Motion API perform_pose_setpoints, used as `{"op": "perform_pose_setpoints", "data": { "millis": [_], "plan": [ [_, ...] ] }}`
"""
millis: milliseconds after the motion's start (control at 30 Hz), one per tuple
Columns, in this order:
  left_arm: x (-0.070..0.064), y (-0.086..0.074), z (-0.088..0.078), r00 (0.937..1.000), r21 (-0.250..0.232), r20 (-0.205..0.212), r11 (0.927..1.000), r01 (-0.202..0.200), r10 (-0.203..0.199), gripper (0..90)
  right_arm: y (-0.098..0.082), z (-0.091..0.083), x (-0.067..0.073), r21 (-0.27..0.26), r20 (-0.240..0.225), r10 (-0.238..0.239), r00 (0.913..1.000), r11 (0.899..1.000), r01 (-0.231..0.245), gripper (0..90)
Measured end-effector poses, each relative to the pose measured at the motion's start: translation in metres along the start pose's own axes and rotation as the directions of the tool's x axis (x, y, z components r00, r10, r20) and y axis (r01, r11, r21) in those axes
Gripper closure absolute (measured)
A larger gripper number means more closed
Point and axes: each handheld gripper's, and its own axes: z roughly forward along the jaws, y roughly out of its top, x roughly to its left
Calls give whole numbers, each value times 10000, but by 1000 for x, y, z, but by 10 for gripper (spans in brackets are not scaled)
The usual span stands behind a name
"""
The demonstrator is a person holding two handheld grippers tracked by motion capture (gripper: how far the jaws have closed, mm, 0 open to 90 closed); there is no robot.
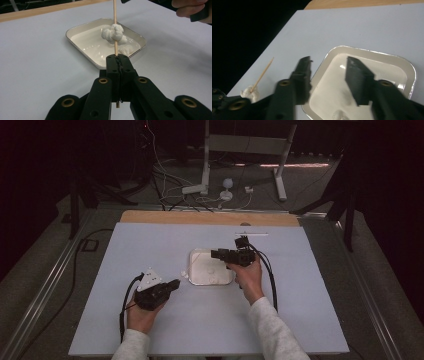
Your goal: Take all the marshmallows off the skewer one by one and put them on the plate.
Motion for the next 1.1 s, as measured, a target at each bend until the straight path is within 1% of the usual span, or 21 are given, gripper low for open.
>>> {"op": "perform_pose_setpoints", "data": {
  "millis": [33, 67, 100, 167, 200, 233, 333, 467, 600, 800, 867, 900, 1100],
  "plan": [
    [0, 0, 0, 10000, 0, -9, 10000, 19, -19, 900, 0, 0, 0, -26, -67, 16, 10000, 10000, -16, 498],
    [0, 0, 0, 10000, -5, -12, 10000, 29, -29, 900, -1, -1, 1, -82, -182, -22, 9998, 10000, 20, 439],
    [0, 0, 0, 10000, -6, -23, 10000, 30, -30, 900, -1, -1, 1, -82, -182, -22, 9998, 10000, 20, 439],
    [0, 0, 0, 10000, -12, -40, 10000, 46, -46, 900, -1, -2, 4, -108, -275, -161, 9995, 9998, 158, 375],
    [0, 0, 1, 10000, -10, -39, 10000, 52, -53, 900, -1, -3, 7, -105, -393, -286, 9988, 9995, 282, 334],
    [0, 0, 1, 10000, -13, -47, 10000, 57, -57, 900, -1, -3, 7, -105, -393, -286, 9988, 9995, 282, 334],
    [0, 0, 1, 10000, 1, -59, 10000, 70, -70, 900, -3, -4, 11, 8, -469, -510, 9976, 9987, 511, 295],
    [0, 0, 1, 9999, -20, -65, 9999, 105, -105, 900, -6, -4, 17, 174, -598, -691, 9958, 9974, 702, 259],
    [0, 0, 1, 9999, -54, -64, 9999, 131, -131, 900, -10, -4, 24, 391, -810, -854, 9930, 9953, 888, 249],
    [-2, 1, 1, 9999, -123, 0, 9998, 161, -161, 900, -19, 1, 35, 604, -1346, -928, 9865, 9930, 1017, 252],
    [-3, 2, 1, 9999, -159, 31, 9997, 168, -167, 900, -24, 5, 41, 667, -1678, -1018, 9805, 9912, 1143, 284],
    [-3, 2, 1, 9998, -177, 65, 9997, 186, -185, 900, -24, 5, 41, 667, -1678, -1018, 9805, 9912, 1143, 284],
    [-4, 2, 2, 9995, -233, 234, 9995, 210, -204, 900, -31, 12, 53, 762, -2258, -1142, 9675, 9880, 1344, 349]
  ]
}}
